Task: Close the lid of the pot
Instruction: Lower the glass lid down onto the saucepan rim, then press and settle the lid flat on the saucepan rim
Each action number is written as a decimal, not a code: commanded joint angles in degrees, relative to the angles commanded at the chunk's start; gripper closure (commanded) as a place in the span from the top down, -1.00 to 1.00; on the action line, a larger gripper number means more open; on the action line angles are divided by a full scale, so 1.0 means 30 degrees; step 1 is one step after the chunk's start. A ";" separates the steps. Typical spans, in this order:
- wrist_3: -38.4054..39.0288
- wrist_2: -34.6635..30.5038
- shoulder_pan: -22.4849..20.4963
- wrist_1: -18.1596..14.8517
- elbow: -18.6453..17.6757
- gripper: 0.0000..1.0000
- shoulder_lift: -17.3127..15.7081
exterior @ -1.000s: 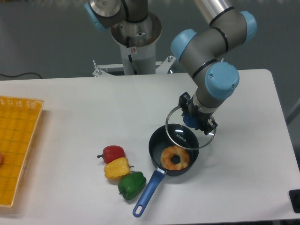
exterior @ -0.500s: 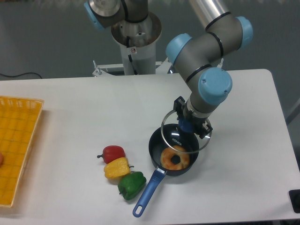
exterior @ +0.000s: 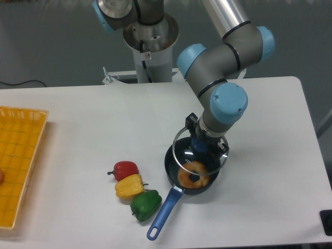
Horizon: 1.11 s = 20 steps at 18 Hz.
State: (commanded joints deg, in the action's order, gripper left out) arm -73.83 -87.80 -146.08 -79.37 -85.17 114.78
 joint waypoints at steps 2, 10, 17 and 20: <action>0.0291 0.0029 0.0059 0.0059 0.0059 0.36 0.0146; 0.1025 0.0059 0.0440 0.0234 0.0352 0.36 0.0498; 0.1522 0.0059 0.0704 0.0733 0.0352 0.36 0.0674; 0.1641 0.0029 0.0850 0.0762 0.0381 0.36 0.0762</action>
State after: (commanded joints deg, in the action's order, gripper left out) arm -68.91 -87.71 -143.53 -77.08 -84.02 117.07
